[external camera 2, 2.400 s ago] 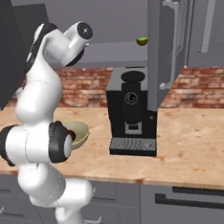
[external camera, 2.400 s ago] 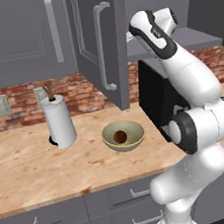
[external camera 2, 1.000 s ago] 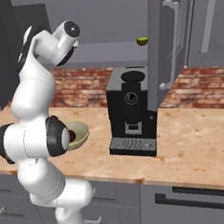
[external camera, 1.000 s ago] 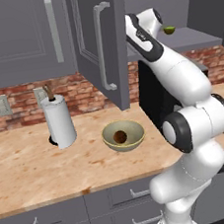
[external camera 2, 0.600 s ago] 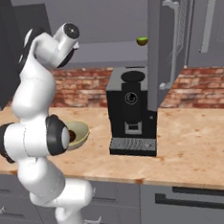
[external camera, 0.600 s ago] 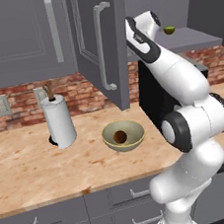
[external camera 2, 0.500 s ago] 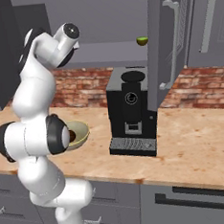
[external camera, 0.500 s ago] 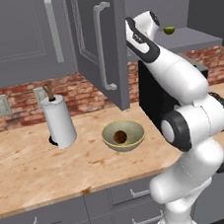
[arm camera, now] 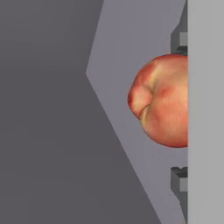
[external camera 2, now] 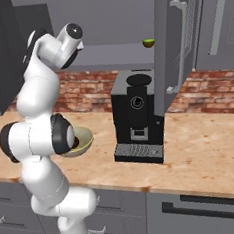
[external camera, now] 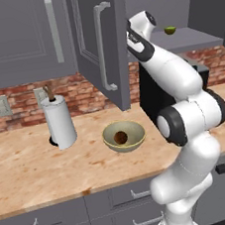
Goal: Open the cabinet. Pick the peach and orange from the cabinet and place them into the bowl. Then close the cabinet.
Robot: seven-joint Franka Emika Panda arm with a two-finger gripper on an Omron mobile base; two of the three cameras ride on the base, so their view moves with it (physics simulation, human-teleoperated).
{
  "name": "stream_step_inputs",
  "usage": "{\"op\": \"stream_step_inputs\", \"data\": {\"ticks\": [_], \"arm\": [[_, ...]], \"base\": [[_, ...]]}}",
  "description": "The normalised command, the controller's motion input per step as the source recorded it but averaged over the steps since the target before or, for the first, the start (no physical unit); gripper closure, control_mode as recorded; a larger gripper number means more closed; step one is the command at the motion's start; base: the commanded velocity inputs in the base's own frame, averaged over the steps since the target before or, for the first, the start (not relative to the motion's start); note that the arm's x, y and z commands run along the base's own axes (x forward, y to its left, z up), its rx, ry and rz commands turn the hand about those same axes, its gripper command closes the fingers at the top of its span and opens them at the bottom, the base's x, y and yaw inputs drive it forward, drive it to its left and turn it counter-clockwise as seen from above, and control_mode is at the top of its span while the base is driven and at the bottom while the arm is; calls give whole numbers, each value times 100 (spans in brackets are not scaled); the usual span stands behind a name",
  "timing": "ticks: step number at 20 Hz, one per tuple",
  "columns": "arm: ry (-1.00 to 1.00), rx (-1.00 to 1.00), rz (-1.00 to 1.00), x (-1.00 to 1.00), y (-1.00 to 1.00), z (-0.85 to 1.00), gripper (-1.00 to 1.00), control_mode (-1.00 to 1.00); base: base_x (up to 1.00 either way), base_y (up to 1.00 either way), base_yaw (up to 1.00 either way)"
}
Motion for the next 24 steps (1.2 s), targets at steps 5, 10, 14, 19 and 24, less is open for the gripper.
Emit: {"op": "stream_step_inputs", "data": {"ticks": [5,10,14,19,24], "arm": [[0,-9,-3,21,25,-29,-100,-100],[0,-7,-3,17,26,-19,100,-100],[0,0,0,0,0,0,100,-100],[0,0,0,-34,-2,0,100,-100],[0,4,0,-90,-36,0,100,-100]], "base": [[0,0,0],[0,0,0],[0,0,0],[0,0,0],[0,0,0]]}}
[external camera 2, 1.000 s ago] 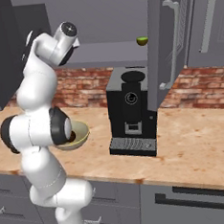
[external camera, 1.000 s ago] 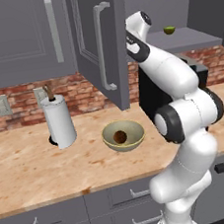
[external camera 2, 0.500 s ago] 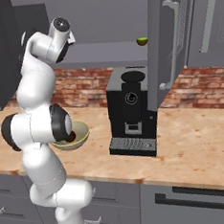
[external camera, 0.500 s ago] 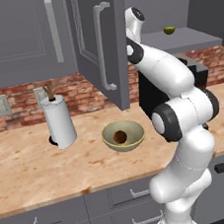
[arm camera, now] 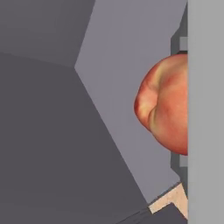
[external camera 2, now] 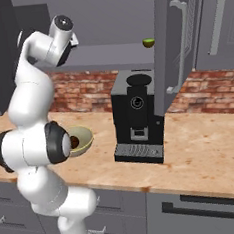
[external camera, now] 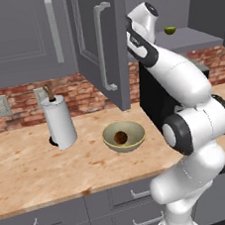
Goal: Open the cabinet. Pick the peach and orange from the cabinet and place them into the bowl. Then close the cabinet.
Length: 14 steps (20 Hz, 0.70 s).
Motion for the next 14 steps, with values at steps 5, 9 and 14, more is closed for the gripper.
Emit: {"op": "stream_step_inputs", "data": {"ticks": [5,9,14], "arm": [[0,8,0,-100,-55,0,100,-100],[0,10,-3,-100,-67,0,100,-100],[0,7,-4,-100,-58,-5,100,-100]], "base": [[0,0,0],[0,0,0],[0,0,0]]}}
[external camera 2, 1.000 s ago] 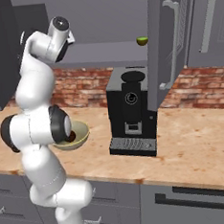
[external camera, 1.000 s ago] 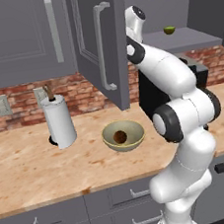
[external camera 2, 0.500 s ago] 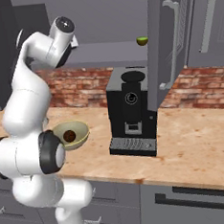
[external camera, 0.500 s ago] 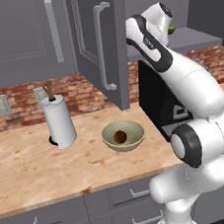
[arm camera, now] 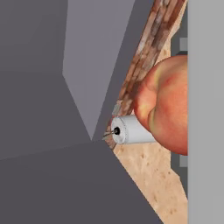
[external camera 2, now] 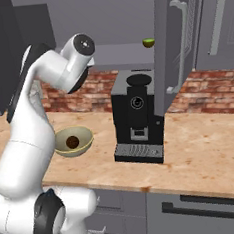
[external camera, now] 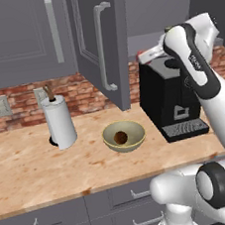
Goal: Open the cabinet. Pick the peach and orange from the cabinet and place them into the bowl. Then close the cabinet.
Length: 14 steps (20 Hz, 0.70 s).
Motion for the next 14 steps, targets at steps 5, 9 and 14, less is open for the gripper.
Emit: {"op": "stream_step_inputs", "data": {"ticks": [5,9,14], "arm": [[1,0,-2,-100,-32,-30,100,-100],[0,0,0,-100,-22,-55,100,-100],[6,-1,-1,-86,-9,-47,100,-100]], "base": [[0,0,0],[0,0,0],[0,0,0]]}}
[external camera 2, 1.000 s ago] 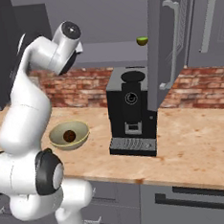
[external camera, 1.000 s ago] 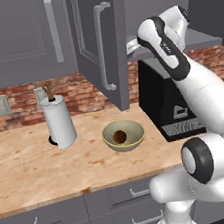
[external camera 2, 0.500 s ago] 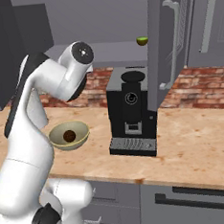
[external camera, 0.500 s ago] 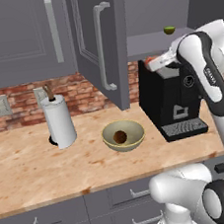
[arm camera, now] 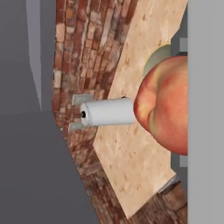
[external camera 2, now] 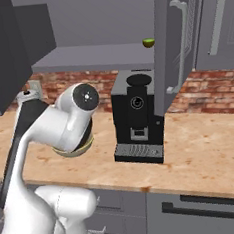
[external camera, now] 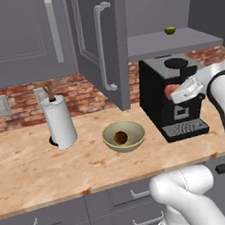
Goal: Open the cabinet. Pick the peach and orange from the cabinet and place them into the bowl. Then close the cabinet.
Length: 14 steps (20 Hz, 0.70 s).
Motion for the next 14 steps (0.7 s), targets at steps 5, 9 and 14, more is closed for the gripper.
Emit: {"op": "stream_step_inputs", "data": {"ticks": [5,9,14], "arm": [[12,-7,0,-26,15,-6,100,-100],[20,-8,-3,24,32,12,100,-100],[39,-19,-7,19,20,2,100,-100]], "base": [[0,0,0],[0,0,0],[0,0,0]]}}
